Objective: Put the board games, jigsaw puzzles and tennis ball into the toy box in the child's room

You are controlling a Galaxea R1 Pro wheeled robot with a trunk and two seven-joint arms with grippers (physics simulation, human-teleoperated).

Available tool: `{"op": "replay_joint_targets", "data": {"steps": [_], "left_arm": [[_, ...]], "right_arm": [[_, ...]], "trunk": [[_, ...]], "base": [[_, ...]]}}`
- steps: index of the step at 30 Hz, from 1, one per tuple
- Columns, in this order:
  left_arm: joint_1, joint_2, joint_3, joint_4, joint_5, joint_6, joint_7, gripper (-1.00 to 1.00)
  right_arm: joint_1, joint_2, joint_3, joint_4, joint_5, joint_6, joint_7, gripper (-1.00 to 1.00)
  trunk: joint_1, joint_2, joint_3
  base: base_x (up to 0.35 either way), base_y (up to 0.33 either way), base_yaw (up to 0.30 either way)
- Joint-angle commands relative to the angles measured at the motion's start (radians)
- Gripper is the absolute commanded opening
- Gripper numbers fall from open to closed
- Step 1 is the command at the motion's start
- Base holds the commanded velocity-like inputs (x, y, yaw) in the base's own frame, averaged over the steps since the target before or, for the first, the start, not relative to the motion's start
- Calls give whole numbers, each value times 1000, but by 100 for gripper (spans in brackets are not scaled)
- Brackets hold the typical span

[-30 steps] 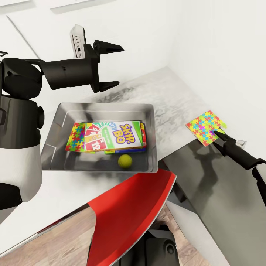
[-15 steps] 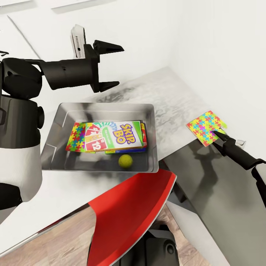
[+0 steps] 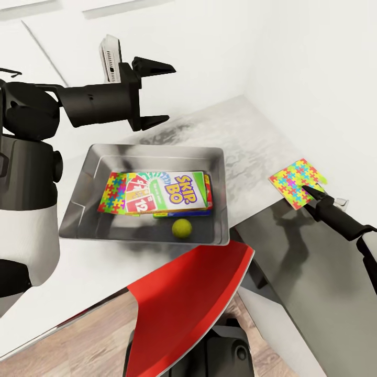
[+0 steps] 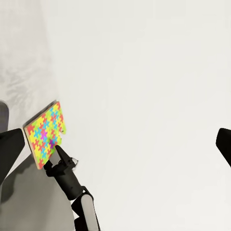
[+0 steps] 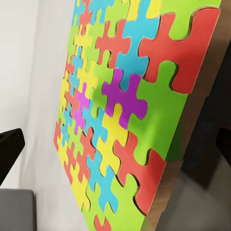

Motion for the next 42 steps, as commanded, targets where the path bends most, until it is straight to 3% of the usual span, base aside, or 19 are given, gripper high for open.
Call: {"op": "replay_joint_targets", "data": {"steps": [1,17,18,42], "left_arm": [[-1,0,0,0,8,0,8,100],[-1,0,-1,0,8,0,8,100],[-1,0,-1,0,8,0,8,100],[-2,-1,-3,0,8,0,7,100]], "right_arm": [[-1,0,-2,0,-4,8,0,100],[0,-1,-2,-1,-3,7,-2,100],[0,-2,-2,-1,-3,7,-3,-100],[-1,-17,-3,-25,-3,9,-8,-100]], "trunk": [[1,-2,-1],[1,-2,-1],[1,-2,-1],[1,-2,-1]], "base": [[0,0,18],[0,0,6],[0,0,0],[0,0,0]]}}
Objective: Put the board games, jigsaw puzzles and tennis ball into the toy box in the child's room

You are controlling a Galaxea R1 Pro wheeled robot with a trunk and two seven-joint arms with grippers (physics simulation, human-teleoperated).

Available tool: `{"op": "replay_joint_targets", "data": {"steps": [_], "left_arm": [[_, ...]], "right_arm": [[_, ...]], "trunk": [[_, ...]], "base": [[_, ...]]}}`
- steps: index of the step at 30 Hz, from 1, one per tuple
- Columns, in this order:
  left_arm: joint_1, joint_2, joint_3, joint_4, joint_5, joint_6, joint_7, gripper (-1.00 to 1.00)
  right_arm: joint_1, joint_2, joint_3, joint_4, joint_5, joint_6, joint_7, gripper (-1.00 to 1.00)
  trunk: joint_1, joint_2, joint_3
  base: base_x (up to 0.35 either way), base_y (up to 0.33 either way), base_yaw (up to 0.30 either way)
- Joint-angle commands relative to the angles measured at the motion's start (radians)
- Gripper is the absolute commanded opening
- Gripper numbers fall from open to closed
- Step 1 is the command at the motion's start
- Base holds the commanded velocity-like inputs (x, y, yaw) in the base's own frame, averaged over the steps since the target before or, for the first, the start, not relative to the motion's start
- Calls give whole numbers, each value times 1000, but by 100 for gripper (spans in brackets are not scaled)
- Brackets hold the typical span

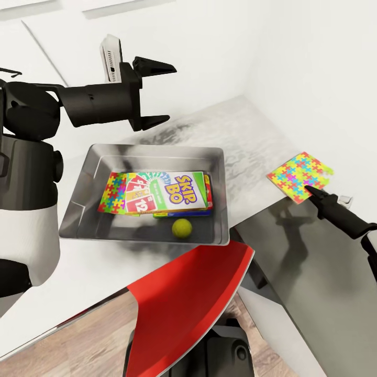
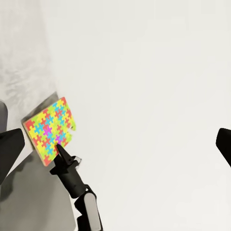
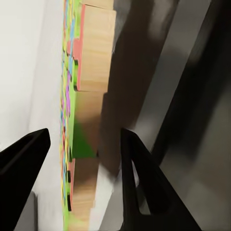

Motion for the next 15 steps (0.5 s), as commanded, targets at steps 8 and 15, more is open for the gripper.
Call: {"op": "replay_joint_targets", "data": {"steps": [8,15], "left_arm": [[-2,1,0,0,8,0,9,100],[-2,3,1,0,8,0,12,100]], "right_arm": [[-1,-7,-2,-23,-3,11,-2,-100],[0,-9,-3,-84,-3,17,-6,-100]], "trunk": [[1,-2,-1],[1,-2,-1]], "base": [[0,0,0],[0,0,0]]}}
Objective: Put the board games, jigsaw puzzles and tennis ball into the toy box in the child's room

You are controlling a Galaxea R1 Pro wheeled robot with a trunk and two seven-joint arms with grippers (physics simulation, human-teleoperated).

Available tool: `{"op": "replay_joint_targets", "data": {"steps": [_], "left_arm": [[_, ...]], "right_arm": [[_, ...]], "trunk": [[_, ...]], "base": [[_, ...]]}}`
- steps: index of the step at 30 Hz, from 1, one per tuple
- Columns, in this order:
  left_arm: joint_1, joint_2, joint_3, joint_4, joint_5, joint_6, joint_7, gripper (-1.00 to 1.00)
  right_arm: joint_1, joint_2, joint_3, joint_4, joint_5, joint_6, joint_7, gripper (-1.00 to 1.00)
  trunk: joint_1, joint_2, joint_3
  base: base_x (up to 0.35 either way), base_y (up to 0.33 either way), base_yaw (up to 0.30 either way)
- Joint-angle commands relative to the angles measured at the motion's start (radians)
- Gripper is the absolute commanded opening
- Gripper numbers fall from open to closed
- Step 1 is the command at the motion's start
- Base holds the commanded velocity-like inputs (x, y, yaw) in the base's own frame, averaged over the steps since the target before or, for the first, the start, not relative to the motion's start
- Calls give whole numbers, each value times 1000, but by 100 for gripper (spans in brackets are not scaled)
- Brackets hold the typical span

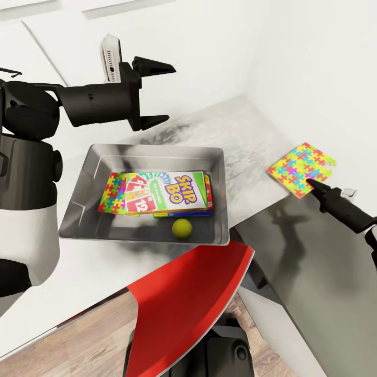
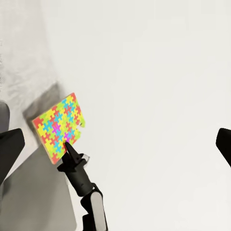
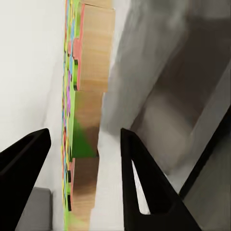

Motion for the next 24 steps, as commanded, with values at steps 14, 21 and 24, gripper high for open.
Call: {"op": "replay_joint_targets", "data": {"steps": [14,21,24], "left_arm": [[-5,9,0,0,8,0,17,100],[-8,14,7,0,8,0,57,100],[-6,21,26,0,8,2,63,100]], "right_arm": [[-1,0,-8,-98,-4,88,-39,-100],[-2,-2,-25,-173,-5,150,-42,-100],[-2,0,-34,-215,-7,181,-43,-100]], "trunk": [[1,-2,-1],[1,-2,-1],[1,-2,-1]], "base": [[0,0,0],[0,0,0],[0,0,0]]}}
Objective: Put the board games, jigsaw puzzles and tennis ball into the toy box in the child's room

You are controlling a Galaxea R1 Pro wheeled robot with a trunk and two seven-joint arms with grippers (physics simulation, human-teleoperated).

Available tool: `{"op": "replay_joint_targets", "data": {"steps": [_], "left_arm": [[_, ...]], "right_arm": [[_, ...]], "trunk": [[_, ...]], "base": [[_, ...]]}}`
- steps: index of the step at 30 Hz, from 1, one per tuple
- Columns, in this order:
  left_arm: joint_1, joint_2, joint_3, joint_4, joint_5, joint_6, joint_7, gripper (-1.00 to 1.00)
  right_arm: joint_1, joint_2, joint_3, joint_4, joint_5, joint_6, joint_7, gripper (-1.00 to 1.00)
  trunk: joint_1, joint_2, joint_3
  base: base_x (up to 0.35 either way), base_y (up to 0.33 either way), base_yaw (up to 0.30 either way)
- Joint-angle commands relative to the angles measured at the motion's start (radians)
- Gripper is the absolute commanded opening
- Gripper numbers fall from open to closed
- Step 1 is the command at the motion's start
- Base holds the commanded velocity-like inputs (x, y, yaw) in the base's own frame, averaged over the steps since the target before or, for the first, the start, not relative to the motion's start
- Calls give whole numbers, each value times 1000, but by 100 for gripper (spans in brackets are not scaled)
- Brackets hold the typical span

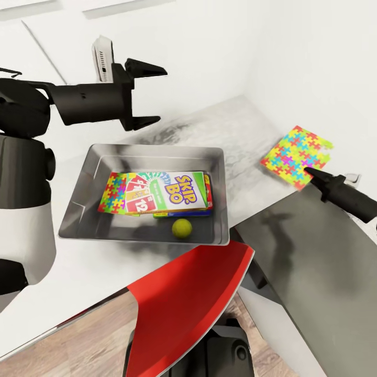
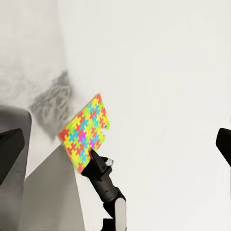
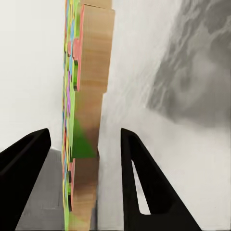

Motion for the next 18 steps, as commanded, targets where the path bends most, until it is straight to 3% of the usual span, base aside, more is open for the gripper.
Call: {"op": "replay_joint_targets", "data": {"steps": [1,5,9,18], "left_arm": [[1,7,14,0,7,2,9,100],[13,29,47,-1,7,14,12,100],[63,43,75,-1,7,27,5,100],[167,74,143,-1,7,76,-82,100]], "right_arm": [[0,1,-5,-26,6,23,3,-100],[-1,6,-12,-111,5,89,1,-100],[-6,6,-16,-209,5,179,-2,-100],[-56,10,-15,-311,-8,224,-77,-100]], "trunk": [[1,-2,-1],[1,-2,-1],[1,-2,-1],[1,-2,-1]], "base": [[0,0,0],[0,0,0],[0,0,0],[0,0,0]]}}
